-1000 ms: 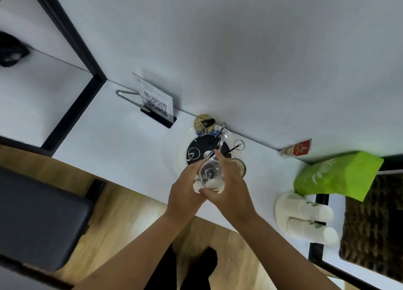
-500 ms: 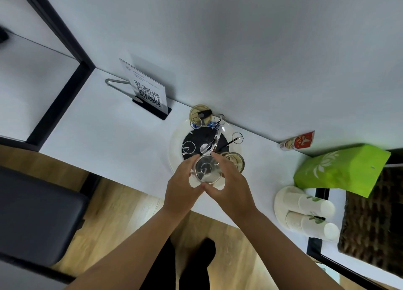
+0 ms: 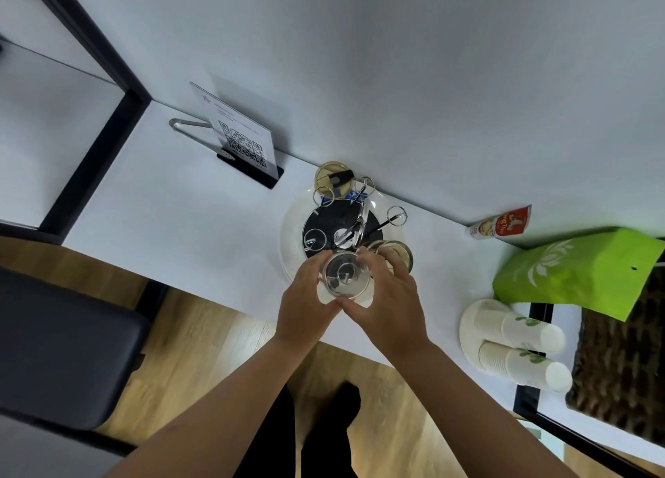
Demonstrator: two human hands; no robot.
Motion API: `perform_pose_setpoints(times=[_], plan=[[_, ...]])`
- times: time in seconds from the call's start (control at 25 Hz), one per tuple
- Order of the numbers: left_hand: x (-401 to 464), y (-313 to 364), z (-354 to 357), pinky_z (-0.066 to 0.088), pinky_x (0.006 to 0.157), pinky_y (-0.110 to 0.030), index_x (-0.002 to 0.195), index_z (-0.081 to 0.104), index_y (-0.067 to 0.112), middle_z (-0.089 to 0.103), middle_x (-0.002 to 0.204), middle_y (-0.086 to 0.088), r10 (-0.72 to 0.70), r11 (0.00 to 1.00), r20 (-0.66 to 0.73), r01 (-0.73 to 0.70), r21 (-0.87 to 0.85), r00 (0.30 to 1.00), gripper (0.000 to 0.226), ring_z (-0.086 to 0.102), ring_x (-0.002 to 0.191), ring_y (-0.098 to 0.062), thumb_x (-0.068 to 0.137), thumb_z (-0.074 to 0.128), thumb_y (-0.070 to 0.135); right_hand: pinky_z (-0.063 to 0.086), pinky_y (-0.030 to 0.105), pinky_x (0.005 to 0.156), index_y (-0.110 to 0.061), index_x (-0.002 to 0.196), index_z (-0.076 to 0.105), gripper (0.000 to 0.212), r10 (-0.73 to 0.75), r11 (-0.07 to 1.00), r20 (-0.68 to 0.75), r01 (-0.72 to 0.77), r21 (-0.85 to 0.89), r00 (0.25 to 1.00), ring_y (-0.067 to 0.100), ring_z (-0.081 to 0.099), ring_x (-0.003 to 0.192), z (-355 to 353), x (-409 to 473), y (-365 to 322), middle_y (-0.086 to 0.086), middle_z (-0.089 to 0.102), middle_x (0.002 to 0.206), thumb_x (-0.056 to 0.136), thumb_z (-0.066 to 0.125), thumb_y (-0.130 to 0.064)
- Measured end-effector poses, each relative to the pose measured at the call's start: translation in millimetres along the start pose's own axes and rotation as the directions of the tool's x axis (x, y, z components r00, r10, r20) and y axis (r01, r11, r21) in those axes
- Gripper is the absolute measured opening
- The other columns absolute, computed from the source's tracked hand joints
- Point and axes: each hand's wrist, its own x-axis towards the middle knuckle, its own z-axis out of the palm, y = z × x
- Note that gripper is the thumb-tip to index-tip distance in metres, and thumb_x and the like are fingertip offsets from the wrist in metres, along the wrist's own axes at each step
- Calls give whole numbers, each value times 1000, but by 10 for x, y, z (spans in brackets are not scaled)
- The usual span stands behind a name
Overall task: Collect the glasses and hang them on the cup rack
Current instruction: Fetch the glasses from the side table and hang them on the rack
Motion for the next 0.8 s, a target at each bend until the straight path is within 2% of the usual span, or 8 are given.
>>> perform_pose_setpoints(times=[0.12, 0.24, 0.36, 0.48, 0.56, 0.64, 0.8], plan=[[-16, -13, 50, 52, 100, -16, 145, 46, 38, 59, 142, 17, -23, 1000, -8, 23, 11, 1000, 77, 57, 124, 0, 80, 87, 47, 43, 48, 110, -22, 142, 54, 79, 14, 998, 42, -11, -66, 999, 23, 38, 149, 34, -5, 44, 2, 63, 143, 75, 90, -42], [-25, -30, 92, 44, 96, -3, 145, 45, 38, 59, 143, 16, -41, 999, -12, 41, 22, 999, 78, 54, 123, 3, 80, 87, 47, 45, 54, 107, -14, 143, 58, 80, -13, 992, 32, 17, -122, 999, 27, 39, 150, 72, -23, 68, 6, 66, 143, 76, 91, -42], [-27, -55, 116, 41, 94, 1, 146, 44, 38, 59, 143, 16, -54, 998, 2, 54, 35, 999, 79, 59, 124, -3, 80, 85, 51, 44, 54, 107, -15, 143, 59, 77, -31, 990, 50, 37, -138, 998, 24, 33, 152, 82, -20, 99, 4, 65, 144, 78, 90, -42], [-30, -58, 110, 29, 87, 11, 147, 42, 37, 59, 146, 13, -59, 995, -1, 58, 85, 998, 84, 59, 128, -10, 78, 85, 55, 42, 52, 110, -16, 144, 58, 75, -20, 989, 71, 30, -145, 997, 25, 32, 154, 79, -21, 110, 3, 62, 149, 80, 87, -44], [-14, -57, 84, 27, 93, 7, 150, 39, 35, 56, 150, 10, -26, 992, 3, 26, 122, 1000, 90, 56, 132, -12, 76, 84, 59, 42, 53, 110, -16, 143, 58, 74, -32, 988, 65, 42, -152, 997, 27, 33, 154, 82, -26, 96, 3, 61, 150, 80, 87, -42], [18, -77, 30, 31, 105, -10, 154, 36, 33, 52, 156, 9, 6, 986, 29, -11, 164, 1000, 99, 51, 139, -12, 73, 85, 62, 42, 55, 109, -15, 142, 60, 73, -49, 984, 48, 56, -167, 998, 29, 36, 153, 94, -36, 84, 2, 61, 150, 79, 88, -41], [79, -127, -112, 40, 109, -26, 156, 35, 31, 48, 159, 9, 52, 976, 76, -66, 207, 996, 107, 47, 143, -12, 68, 90, 59, 43, 57, 106, -15, 140, 63, 73, -76, 971, 9, 76, -226, 997, 29, 38, 148, 118, -30, 59, 2, 65, 146, 78, 88, -46]])
